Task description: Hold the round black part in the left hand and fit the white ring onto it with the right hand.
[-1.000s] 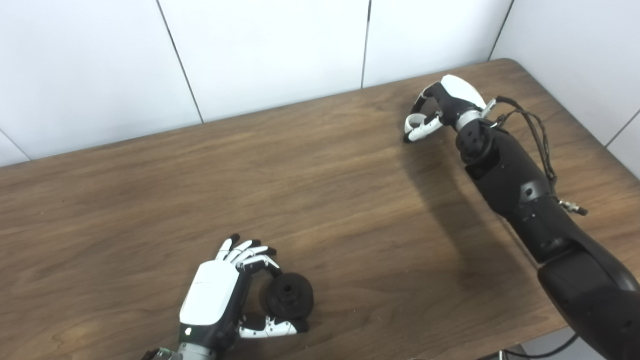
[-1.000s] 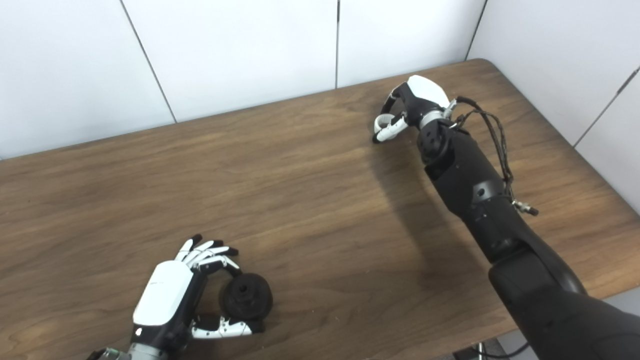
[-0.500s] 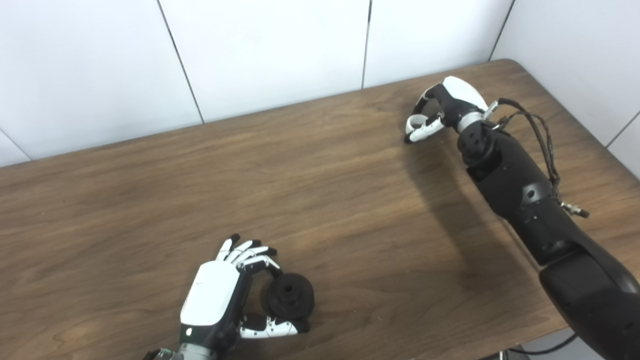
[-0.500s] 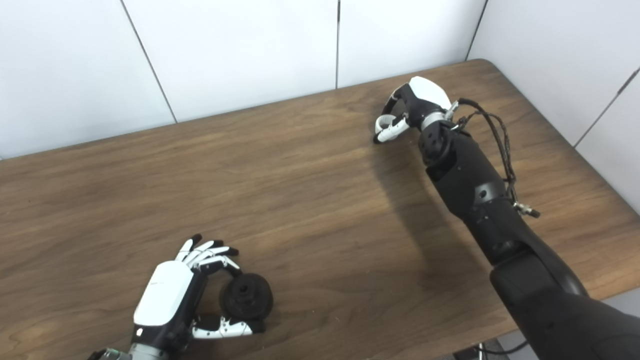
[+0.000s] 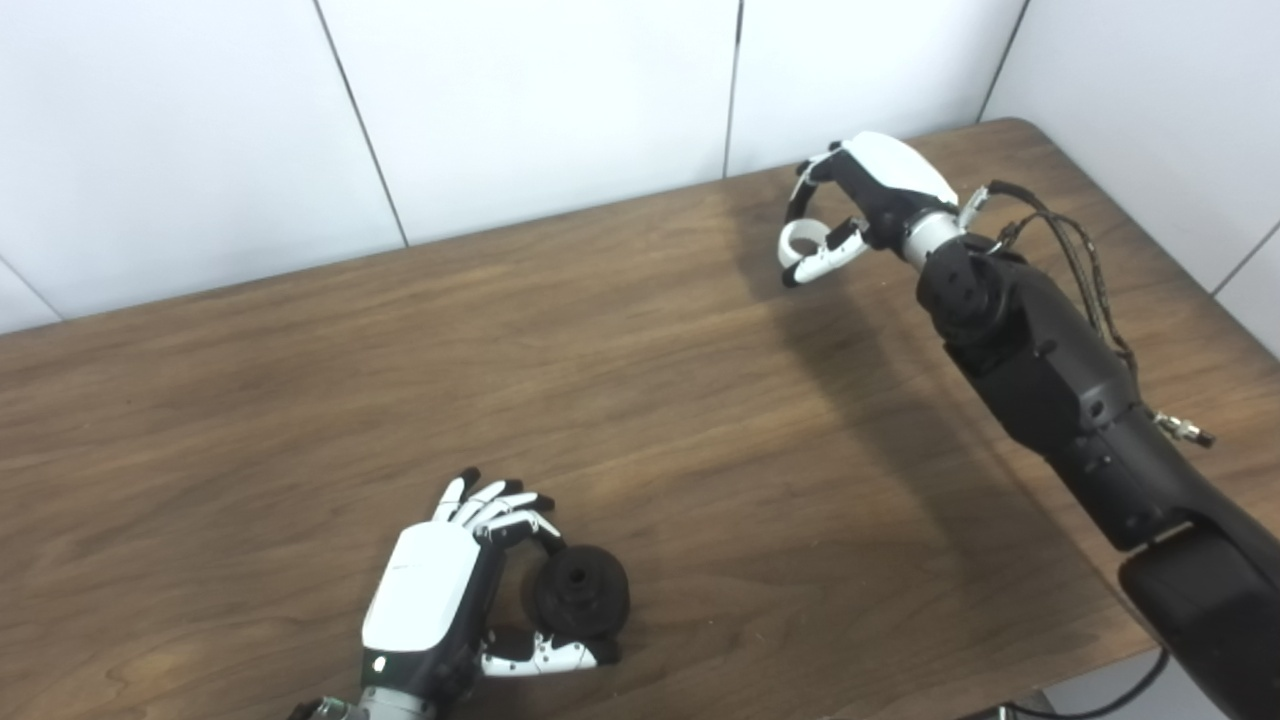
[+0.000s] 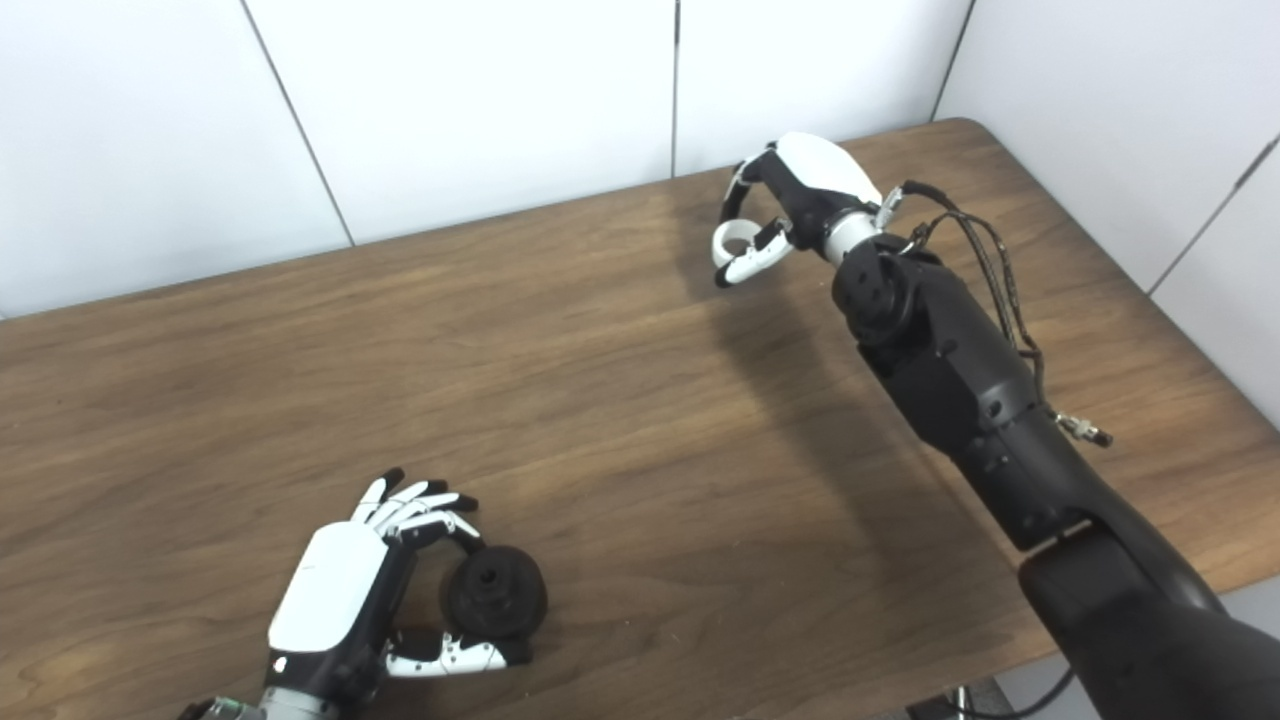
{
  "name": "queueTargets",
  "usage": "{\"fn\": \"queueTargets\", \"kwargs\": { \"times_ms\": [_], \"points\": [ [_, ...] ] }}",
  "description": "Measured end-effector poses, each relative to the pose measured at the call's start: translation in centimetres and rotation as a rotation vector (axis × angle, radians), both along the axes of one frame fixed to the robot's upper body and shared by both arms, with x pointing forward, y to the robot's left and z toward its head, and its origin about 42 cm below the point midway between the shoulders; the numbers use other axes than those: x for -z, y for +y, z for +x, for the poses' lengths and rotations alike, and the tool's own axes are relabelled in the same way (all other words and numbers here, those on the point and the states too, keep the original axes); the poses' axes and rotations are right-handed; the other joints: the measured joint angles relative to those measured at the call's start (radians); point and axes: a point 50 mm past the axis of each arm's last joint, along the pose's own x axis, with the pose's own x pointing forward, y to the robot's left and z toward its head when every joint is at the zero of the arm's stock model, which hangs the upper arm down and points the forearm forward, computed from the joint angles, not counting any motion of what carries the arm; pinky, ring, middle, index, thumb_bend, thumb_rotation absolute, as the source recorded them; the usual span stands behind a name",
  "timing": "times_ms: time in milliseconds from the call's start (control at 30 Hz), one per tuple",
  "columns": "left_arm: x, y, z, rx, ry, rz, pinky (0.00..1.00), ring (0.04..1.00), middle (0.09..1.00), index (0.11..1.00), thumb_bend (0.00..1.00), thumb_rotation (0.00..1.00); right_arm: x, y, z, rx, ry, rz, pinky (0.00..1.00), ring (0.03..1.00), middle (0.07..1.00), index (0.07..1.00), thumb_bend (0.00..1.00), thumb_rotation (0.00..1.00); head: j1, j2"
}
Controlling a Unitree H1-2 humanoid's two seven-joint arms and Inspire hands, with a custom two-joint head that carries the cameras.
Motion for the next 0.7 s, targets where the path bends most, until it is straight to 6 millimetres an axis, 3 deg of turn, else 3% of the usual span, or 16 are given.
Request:
{"fn": "queueTargets", "kwargs": {
  "times_ms": [100, 233, 400, 567, 700],
  "points": [
    [0.0, -0.1, -0.1, -0.001, -0.010, 0.009, 0.98, 0.867, 0.760, 0.485, 0.52, 0.05, -0.4, 1.2, -1.0, -0.051, -0.002, 0.001, 0.89, 0.985, 0.844, 0.484, 0.52, 0.13, 0.021, 0.002],
    [0.0, -0.3, -0.1, -0.009, -0.007, 0.008, 0.98, 0.867, 0.762, 0.485, 0.52, 0.05, -1.2, 3.8, -3.2, -0.144, -0.002, 0.019, 0.89, 0.998, 0.860, 0.485, 0.52, 0.13, 0.054, 0.005],
    [0.0, -1.1, -0.2, -0.019, -0.002, 0.005, 0.99, 0.868, 0.763, 0.485, 0.52, 0.05, -2.0, 6.8, -5.6, -0.269, 0.001, 0.029, 0.99, 1.000, 0.854, 0.484, 0.52, 0.13, 0.103, 0.009],
    [-0.1, -1.7, -0.3, -0.022, -0.008, 0.008, 0.99, 0.869, 0.766, 0.485, 0.52, 0.05, -2.8, 9.1, -7.4, -0.360, -0.015, 0.030, 1.00, 0.994, 0.860, 0.483, 0.52, 0.13, 0.167, 0.012],
    [-0.1, -2.2, -0.3, -0.030, -0.005, 0.004, 1.00, 0.872, 0.769, 0.485, 0.52, 0.05, -2.4, 9.9, -8.4, -0.393, 0.005, 0.041, 1.00, 0.982, 0.854, 0.483, 0.52, 0.13, 0.192, 0.014]
  ]
}}
